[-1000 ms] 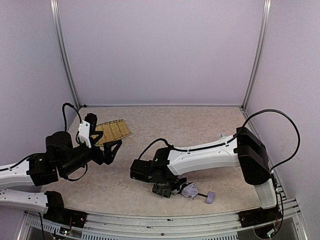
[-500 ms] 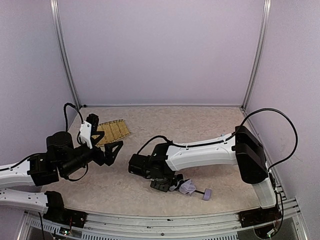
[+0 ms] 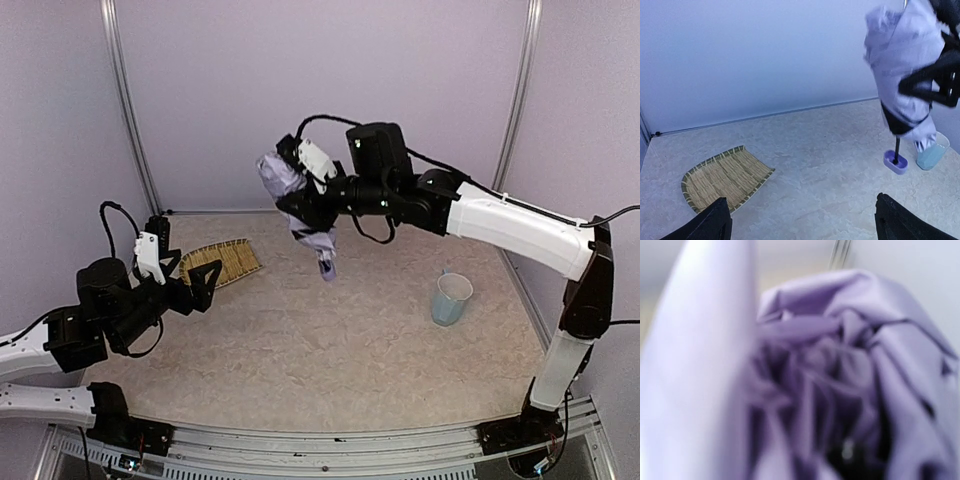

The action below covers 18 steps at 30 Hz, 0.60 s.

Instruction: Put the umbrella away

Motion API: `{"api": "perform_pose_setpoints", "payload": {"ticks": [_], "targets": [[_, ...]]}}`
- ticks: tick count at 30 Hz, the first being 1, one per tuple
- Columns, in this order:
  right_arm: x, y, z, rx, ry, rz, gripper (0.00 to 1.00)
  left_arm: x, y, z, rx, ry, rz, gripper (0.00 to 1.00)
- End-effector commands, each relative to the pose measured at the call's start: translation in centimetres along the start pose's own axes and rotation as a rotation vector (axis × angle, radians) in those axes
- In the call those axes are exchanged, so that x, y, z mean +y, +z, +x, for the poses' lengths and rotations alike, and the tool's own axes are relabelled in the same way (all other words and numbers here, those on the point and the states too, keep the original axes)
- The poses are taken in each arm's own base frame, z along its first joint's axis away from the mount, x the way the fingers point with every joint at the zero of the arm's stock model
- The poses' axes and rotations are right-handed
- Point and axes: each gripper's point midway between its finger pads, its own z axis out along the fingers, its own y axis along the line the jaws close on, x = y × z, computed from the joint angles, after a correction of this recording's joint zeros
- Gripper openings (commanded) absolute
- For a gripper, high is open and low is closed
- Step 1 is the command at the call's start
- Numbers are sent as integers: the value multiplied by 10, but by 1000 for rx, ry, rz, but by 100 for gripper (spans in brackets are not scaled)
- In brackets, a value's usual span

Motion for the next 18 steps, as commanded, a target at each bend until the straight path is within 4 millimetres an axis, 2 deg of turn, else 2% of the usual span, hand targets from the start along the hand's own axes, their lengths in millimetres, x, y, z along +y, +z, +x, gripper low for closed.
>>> {"api": "perform_pose_setpoints", "payload": {"ticks": [1, 2, 4, 6, 7, 8, 12, 15, 18], "targets": [[2, -127, -245, -827, -284, 11, 0, 18, -3, -24, -49, -38, -79, 97], [4, -155, -275, -936, -310, 6, 0, 20, -2, -25, -45, -37, -89, 97], [8, -198, -311, -1117, -342, -2, 0, 24, -1, -27, -36, -34, -118, 97], [15, -225, -319, -1247, -353, -13, 0, 26, -1, -29, -35, -35, -133, 96], [16, -233, -314, -1281, -344, -10, 0, 26, -1, -29, -35, -34, -135, 96], [17, -225, -300, -1294, -328, -7, 0, 27, 0, -28, -35, -34, -138, 96], [28, -116, -173, -1109, -223, -25, 0, 28, 3, -24, -29, -28, -139, 96], [67, -22, -26, -825, -66, -201, 0, 32, 8, -17, -8, -13, -149, 96], [104, 51, 124, -506, 93, -305, 0, 37, 13, -10, 10, -6, -152, 96]]}}
